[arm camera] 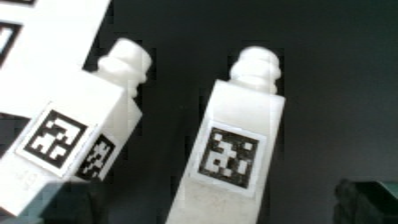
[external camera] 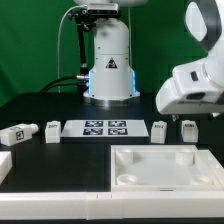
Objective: Assemble one leg
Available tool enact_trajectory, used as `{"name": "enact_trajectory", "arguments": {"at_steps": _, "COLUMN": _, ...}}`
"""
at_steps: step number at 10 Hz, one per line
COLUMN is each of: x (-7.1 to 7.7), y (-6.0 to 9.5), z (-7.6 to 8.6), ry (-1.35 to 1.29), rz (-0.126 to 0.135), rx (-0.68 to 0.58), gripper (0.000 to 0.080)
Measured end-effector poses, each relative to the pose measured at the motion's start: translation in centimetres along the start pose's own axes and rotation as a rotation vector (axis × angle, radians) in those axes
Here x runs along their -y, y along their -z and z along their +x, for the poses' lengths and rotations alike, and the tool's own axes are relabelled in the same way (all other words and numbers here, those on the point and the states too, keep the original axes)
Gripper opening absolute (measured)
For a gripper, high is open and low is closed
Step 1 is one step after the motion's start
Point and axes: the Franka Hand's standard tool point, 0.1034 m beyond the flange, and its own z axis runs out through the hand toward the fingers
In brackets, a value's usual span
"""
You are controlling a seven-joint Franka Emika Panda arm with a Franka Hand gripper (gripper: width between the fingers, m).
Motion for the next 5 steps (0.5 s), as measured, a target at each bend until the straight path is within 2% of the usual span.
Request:
{"name": "enact_trajectory", "arguments": {"at_steps": 1, "x": -0.2, "y": -0.6, "z": -0.4, "ry": -0.001, "rz": -0.011, "rx": 0.104, "gripper": 0.0649}}
{"name": "enact_trajectory", "arguments": {"at_steps": 2, "x": -0.1, "y": -1.1, "z": 0.0, "ry": 0.000, "rz": -0.015, "rx": 0.170, "gripper": 0.0649}}
{"name": "enact_trajectory", "arguments": {"at_steps": 5, "x": -0.2, "y": -2.4, "z": 0.3, "ry": -0.007, "rz": -0.014, "rx": 0.180, "gripper": 0.0649}}
